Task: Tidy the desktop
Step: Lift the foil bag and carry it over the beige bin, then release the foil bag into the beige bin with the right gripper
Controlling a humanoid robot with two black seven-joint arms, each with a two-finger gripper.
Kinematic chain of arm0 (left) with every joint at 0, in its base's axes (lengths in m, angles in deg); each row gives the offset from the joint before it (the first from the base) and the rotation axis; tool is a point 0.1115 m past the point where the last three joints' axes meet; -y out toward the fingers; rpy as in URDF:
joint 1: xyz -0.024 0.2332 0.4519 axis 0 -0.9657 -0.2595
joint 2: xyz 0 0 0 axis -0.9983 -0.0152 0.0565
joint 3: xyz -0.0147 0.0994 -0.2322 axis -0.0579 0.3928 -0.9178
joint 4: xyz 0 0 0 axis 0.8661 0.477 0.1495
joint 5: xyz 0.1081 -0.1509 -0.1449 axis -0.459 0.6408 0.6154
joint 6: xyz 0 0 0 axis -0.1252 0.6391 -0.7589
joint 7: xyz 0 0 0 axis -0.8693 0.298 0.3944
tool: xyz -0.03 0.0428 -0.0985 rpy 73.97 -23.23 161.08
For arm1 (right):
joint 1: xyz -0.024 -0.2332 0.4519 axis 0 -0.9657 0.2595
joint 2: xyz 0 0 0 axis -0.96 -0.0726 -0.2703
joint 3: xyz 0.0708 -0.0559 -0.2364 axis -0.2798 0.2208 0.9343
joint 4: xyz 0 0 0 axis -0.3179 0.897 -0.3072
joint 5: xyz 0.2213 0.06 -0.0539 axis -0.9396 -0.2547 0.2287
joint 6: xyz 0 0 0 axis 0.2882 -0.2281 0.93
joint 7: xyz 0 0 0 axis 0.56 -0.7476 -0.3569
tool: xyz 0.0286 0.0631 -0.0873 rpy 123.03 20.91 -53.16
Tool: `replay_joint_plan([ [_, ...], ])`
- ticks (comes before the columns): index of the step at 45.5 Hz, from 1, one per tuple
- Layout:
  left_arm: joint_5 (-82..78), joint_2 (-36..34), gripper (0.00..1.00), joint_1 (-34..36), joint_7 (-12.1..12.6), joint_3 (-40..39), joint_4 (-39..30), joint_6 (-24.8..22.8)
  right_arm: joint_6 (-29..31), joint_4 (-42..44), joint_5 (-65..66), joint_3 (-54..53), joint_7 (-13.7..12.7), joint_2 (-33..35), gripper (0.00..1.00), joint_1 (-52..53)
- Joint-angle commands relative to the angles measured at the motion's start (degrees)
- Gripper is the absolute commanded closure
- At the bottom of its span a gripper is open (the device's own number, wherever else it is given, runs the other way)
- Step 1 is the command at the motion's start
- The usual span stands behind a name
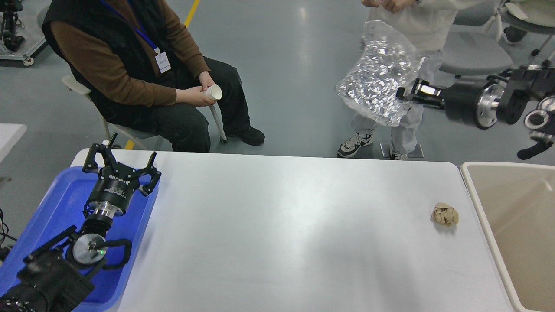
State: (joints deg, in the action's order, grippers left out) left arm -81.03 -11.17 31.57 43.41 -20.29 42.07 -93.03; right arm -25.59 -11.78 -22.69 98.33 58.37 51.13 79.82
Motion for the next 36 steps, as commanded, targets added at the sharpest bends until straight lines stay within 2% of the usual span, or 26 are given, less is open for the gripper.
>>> replay_joint_plan([
  [1, 0.0, -0.1, 0.0, 0.0, 0.0, 0.1, 0.0, 0.0, 2.2, 9.1, -7.8, -1.7, 0.0, 10.0, 1.0, -5.1],
  [7, 0.0, -0.1, 0.0, 0.0, 0.0, 0.0, 0.0, 0.0, 2.2, 17.6, -8.8, -1.7, -0.3, 13.4, 1.0, -11.3],
  [17, 0.0, 0.0, 0.0, 0.0, 0.0, 0.0, 0.0, 0.0, 2.2, 35.9, -14.4, -1.3, -1.1, 11.9, 1.0, -23.6],
  [25, 0.0, 0.0, 0.0, 0.0, 0.0, 0.0, 0.0, 0.0, 2.2, 55.0, -19.9, -1.5, -3.3, 2.2, 1.0, -35.2],
  [31, 0.0, 0.0, 0.0, 0.0, 0.0, 0.1, 0.0, 0.0, 2.2, 70.6, -21.8, -1.9, -4.8, -8.5, 1.0, -44.8],
  [36, 0.0, 0.0, 0.0, 0.0, 0.0, 0.1, 0.0, 0.0, 1.6, 78.4, -23.7, -3.0, -6.6, -16.2, 1.0, -51.4],
])
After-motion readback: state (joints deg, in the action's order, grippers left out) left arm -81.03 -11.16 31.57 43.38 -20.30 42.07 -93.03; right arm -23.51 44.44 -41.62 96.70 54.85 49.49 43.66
